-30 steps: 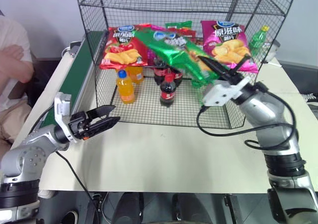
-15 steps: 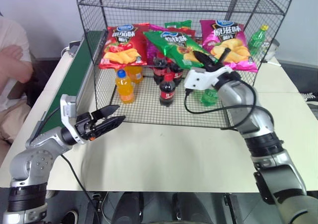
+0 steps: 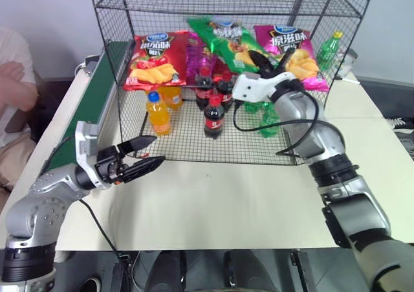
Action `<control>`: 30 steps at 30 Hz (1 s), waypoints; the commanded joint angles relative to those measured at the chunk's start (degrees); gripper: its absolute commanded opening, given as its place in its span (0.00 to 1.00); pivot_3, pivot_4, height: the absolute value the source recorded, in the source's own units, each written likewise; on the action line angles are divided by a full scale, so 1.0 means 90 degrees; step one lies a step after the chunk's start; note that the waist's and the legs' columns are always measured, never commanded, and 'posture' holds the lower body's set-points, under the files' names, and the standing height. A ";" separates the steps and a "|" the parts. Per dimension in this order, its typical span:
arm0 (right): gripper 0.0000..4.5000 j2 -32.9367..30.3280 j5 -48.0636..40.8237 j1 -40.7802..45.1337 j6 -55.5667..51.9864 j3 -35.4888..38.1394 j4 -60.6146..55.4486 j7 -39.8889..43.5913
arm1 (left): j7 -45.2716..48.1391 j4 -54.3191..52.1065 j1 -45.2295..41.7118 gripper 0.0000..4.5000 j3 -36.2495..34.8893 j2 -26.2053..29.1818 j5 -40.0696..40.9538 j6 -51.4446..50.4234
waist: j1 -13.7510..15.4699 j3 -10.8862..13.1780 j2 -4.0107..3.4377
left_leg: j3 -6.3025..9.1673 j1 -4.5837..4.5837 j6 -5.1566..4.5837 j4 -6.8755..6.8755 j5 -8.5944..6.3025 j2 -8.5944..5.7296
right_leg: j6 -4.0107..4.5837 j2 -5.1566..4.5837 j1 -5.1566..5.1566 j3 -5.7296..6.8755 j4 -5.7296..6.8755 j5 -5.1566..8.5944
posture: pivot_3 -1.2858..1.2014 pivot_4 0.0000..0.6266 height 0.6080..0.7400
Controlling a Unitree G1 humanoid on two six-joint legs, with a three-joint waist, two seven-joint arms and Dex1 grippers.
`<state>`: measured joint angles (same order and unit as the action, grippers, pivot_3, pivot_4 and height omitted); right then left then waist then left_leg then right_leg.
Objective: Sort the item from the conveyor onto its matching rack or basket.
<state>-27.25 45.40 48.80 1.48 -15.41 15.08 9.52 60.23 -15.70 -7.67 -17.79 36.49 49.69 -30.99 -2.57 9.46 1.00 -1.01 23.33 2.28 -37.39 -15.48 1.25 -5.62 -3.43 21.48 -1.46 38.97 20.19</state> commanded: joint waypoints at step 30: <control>0.53 0.0362 -0.0884 0.0092 -0.0087 0.0034 -0.0036 0.0293 | -0.0918 -0.0429 -0.0026 0.94 -0.0067 -0.0547 -0.0624 0.1556 | -0.0015 -0.0001 0.0002 | 0.0001 -0.0003 -0.0016 -0.0017 -0.0009 0.0006 | 0.0000 0.0008 -0.0004 0.0000 0.0015 0.0000 | 0.52 0.24 0.99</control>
<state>-24.17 38.83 49.29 -0.22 -14.92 16.25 11.47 52.19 -18.18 -7.36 -18.63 31.53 44.25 -18.13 -2.71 9.45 1.01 -0.99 23.29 2.11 -37.55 -15.57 1.31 -5.62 -3.35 21.43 -1.46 39.11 20.19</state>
